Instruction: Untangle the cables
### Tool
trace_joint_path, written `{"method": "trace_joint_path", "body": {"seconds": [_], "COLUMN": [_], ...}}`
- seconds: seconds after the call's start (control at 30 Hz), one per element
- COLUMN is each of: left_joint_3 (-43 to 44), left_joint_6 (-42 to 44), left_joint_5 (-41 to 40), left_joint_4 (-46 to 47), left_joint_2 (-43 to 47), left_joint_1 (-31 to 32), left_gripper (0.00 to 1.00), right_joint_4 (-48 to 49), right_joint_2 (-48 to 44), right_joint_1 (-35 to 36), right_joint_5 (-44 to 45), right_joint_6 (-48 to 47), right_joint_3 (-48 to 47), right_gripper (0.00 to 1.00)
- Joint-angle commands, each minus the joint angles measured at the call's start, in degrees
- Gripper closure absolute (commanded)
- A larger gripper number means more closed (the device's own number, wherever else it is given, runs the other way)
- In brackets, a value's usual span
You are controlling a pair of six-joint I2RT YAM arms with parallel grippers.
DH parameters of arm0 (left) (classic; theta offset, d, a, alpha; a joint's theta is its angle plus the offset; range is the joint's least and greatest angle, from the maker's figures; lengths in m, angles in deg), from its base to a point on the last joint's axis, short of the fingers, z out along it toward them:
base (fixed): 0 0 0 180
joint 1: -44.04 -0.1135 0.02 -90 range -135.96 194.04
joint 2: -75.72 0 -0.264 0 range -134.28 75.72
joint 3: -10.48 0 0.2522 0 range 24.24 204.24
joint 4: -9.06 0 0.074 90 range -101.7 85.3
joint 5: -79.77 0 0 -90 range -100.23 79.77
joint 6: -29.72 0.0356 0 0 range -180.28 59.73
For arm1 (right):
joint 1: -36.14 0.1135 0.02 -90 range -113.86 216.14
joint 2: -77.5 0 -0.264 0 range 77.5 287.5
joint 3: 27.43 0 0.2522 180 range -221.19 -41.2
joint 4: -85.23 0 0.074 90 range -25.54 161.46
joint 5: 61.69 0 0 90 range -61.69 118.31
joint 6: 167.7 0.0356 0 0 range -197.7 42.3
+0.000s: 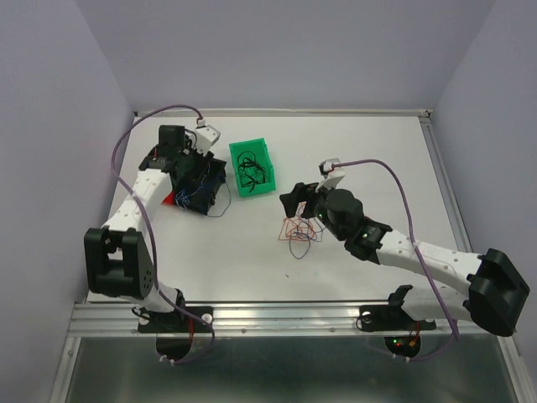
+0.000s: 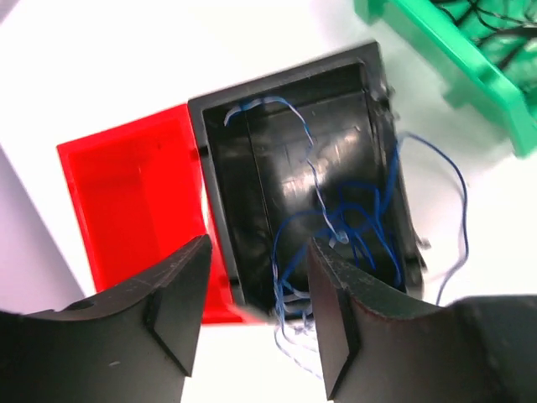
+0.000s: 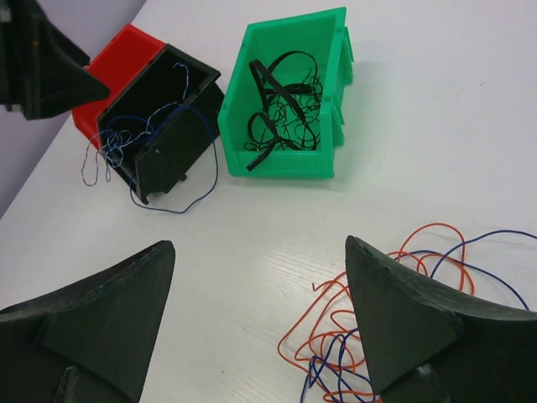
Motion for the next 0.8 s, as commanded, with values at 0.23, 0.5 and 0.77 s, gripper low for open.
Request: {"method": "trace_joint_path", "body": {"seconds": [0.23,0.5,0.77], "left_joint_3": [-24.6,-25.5,-21.2], "left_joint_6": [7.2,2.6,-1.0], "left_joint_5": [-10.1,-21.4,-25.1], "left_joint_4": [0.6,4.8,8.5], "left_joint_2": [27.5,14.9,1.3], "left_joint_1": [21.9,29.4,29.6], "left_gripper": [0.36,0.37,0.4], "right_joint_4": [1.8,1.3,1.2], "right_joint_2": [-3.3,-7.3,-10.0], "right_joint_1": [0.4,0.4,0.3], "right_joint_5": [1.0,2.4,3.0], "right_joint_6": [-0.3,-0.7,-0.9], "right_joint_3": [-1.7,-0.6,0.2], "right_gripper": [0.12,0.11,0.1]}}
